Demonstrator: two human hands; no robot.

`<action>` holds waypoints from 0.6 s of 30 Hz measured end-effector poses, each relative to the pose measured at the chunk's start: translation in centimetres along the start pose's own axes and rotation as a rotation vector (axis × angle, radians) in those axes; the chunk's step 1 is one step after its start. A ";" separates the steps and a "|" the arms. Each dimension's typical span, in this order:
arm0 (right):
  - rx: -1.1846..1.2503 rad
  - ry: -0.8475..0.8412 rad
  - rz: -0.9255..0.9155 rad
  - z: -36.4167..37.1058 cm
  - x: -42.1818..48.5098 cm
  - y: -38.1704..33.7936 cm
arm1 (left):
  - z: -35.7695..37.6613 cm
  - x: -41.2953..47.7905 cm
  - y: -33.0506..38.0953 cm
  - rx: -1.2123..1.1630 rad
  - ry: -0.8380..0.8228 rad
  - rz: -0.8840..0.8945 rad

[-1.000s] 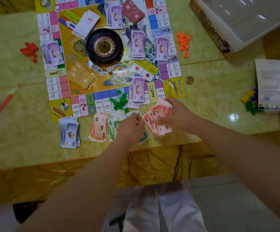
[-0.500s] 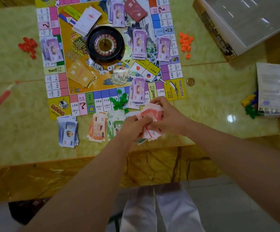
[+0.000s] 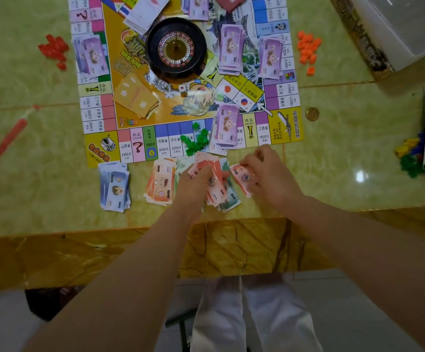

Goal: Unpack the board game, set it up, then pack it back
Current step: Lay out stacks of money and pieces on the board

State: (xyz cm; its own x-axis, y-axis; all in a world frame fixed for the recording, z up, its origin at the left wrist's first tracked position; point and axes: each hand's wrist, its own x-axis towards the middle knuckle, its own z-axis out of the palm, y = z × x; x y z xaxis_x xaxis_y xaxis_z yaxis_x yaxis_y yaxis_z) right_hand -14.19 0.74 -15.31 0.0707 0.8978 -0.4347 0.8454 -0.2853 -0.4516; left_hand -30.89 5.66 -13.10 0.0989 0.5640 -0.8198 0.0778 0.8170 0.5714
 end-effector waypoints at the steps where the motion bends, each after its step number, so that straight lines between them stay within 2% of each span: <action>1: 0.023 0.005 -0.007 0.0 0.1 -0.1 | 0.1 -0.1 0.0 -0.010 -0.014 -0.004; 5: 0.310 -0.027 0.151 -0.9 0.6 0.1 | 0.1 -0.5 0.2 -0.072 -0.053 -0.033; 8: 0.447 -0.036 0.217 -2.1 0.9 0.4 | 0.0 -0.3 0.5 -0.021 -0.046 -0.026; 13: 0.778 0.058 0.311 -4.5 2.5 -0.1 | -0.1 -0.2 1.9 0.033 -0.029 0.004; 18: 0.831 0.036 0.293 -5.3 6.3 -2.2 | -0.4 0.2 3.6 0.016 -0.014 0.007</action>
State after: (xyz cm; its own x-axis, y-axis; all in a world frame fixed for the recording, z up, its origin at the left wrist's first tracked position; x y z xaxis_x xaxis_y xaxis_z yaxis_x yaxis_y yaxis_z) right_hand -12.79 8.77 -12.98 0.2531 0.7561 -0.6035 0.1334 -0.6451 -0.7524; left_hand -31.01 8.75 -11.29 0.1136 0.5682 -0.8150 0.0930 0.8107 0.5781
